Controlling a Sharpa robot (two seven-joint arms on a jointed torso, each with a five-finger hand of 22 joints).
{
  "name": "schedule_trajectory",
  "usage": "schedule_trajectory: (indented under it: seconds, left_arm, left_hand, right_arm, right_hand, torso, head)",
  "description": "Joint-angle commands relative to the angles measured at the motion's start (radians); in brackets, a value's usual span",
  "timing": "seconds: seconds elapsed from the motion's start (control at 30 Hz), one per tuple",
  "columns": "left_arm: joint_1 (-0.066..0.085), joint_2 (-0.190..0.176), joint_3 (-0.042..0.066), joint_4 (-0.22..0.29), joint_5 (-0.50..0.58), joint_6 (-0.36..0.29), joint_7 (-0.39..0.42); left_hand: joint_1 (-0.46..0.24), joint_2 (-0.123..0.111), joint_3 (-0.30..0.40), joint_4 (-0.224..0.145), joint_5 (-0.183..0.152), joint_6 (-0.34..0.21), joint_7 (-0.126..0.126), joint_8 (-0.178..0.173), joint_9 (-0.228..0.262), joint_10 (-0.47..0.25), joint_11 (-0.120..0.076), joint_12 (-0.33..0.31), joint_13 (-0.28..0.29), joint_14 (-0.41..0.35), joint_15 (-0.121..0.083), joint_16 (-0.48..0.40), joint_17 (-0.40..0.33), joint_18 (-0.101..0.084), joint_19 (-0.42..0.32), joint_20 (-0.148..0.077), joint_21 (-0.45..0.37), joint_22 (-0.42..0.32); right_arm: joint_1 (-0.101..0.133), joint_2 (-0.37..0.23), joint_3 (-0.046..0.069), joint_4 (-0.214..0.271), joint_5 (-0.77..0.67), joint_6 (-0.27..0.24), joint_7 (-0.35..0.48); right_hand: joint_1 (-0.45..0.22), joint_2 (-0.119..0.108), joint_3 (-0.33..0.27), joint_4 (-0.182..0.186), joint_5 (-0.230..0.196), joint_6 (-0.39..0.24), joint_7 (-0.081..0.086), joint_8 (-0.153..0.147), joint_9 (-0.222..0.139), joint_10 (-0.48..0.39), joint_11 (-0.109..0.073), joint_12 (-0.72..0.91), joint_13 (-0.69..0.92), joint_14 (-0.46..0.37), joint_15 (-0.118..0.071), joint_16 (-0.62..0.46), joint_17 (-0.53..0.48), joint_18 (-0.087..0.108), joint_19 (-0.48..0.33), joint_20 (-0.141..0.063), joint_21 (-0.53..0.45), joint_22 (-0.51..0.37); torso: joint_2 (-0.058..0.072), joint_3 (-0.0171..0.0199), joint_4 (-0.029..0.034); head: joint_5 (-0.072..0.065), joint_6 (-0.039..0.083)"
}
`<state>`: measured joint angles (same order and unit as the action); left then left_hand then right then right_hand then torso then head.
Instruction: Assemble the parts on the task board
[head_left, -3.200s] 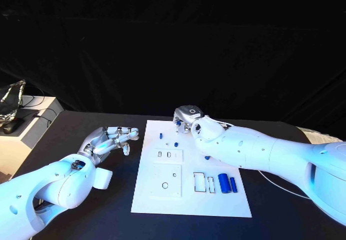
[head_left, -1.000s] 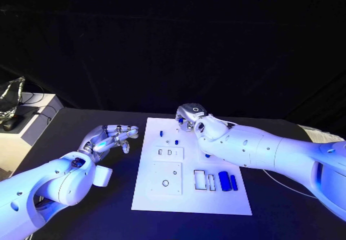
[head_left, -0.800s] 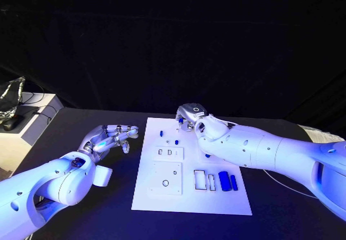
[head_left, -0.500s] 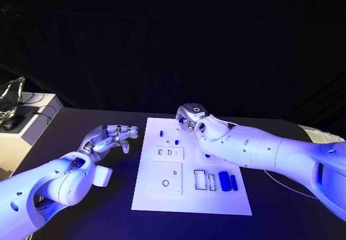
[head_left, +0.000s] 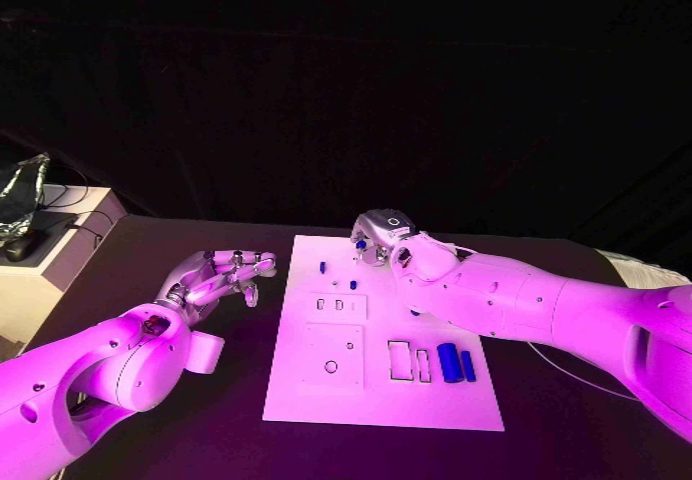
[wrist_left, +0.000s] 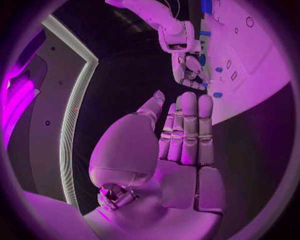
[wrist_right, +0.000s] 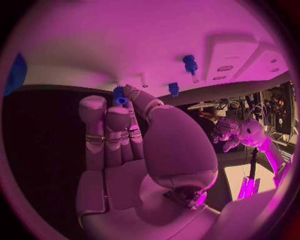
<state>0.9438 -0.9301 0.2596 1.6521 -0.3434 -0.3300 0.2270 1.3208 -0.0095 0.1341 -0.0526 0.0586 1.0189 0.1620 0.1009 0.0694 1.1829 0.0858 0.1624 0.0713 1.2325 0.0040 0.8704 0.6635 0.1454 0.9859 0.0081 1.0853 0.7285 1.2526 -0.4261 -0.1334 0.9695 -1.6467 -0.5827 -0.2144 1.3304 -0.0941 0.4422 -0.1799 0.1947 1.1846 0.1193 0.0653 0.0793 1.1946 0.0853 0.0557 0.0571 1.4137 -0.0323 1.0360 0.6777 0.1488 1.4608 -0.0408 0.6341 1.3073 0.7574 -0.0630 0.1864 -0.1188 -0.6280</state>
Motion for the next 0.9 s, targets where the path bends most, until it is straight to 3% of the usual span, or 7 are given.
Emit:
schedule_trajectory:
  seconds: [0.03,0.23,0.53,0.9]
  left_arm:
    - [0.0,0.002,0.001,0.001,-0.003,0.014,0.003]
    - [0.0,0.002,0.001,0.0,-0.003,0.013,0.002]
    - [0.0,0.002,0.001,0.0,-0.003,0.013,0.002]
    - [0.0,0.002,0.001,0.0,-0.003,0.013,0.001]
  left_hand:
    - [-0.002,0.01,0.001,-0.007,-0.005,-0.007,-0.001,0.006,0.0,-0.004,0.0,0.004,-0.001,-0.004,0.005,0.006,-0.001,0.031,0.005,0.005,-0.003,0.002]
    - [-0.002,0.011,0.001,-0.008,-0.005,-0.008,-0.001,0.005,0.0,-0.005,0.0,0.004,-0.002,-0.004,0.005,0.006,-0.002,0.031,0.005,0.005,-0.004,0.002]
    - [-0.002,0.011,0.001,-0.008,-0.005,-0.008,-0.001,0.005,0.0,-0.005,0.0,0.004,-0.002,-0.004,0.005,0.006,-0.002,0.031,0.005,0.005,-0.004,0.002]
    - [-0.002,0.011,0.001,-0.009,-0.005,-0.008,-0.001,0.005,0.0,-0.005,0.0,0.003,-0.002,-0.004,0.005,0.006,-0.002,0.031,0.005,0.005,-0.004,0.003]
  right_arm:
    - [-0.003,-0.002,-0.001,0.003,0.006,-0.02,0.02]
    - [-0.004,-0.002,-0.001,0.001,0.007,-0.052,0.022]
    - [-0.004,0.002,-0.001,-0.016,0.011,-0.056,0.021]
    - [-0.004,0.01,-0.001,-0.023,0.034,-0.019,0.048]
  right_hand:
    - [0.02,0.003,-0.002,-0.004,0.008,0.015,-0.002,0.0,0.003,0.085,-0.03,0.004,0.004,0.004,-0.003,-0.003,0.001,0.016,0.06,-0.004,0.006,0.05]
    - [0.052,0.028,0.023,-0.033,-0.028,0.034,-0.007,-0.001,0.006,0.112,-0.035,0.003,0.004,0.001,-0.007,-0.001,0.008,0.008,0.059,-0.01,0.034,0.065]
    - [0.034,0.024,0.021,-0.038,-0.019,0.031,-0.007,-0.002,0.004,0.107,-0.035,0.004,0.004,0.002,-0.007,-0.008,0.017,0.006,0.058,-0.011,0.028,0.072]
    - [0.028,0.011,-0.008,-0.018,-0.019,0.006,-0.002,-0.002,-0.001,0.074,-0.027,0.003,0.003,0.004,-0.001,-0.013,0.022,0.009,0.059,-0.006,0.014,0.07]
  torso:
    - [-0.001,-0.0002,0.0007]
    - [0.0,-0.0001,0.0007]
    - [0.001,0.0001,-0.0003]
    - [0.0,-0.0007,0.0014]
  head:
    - [0.0,0.0]
    - [0.0,0.001]
    - [0.0,0.003]
    - [0.0,-0.002]
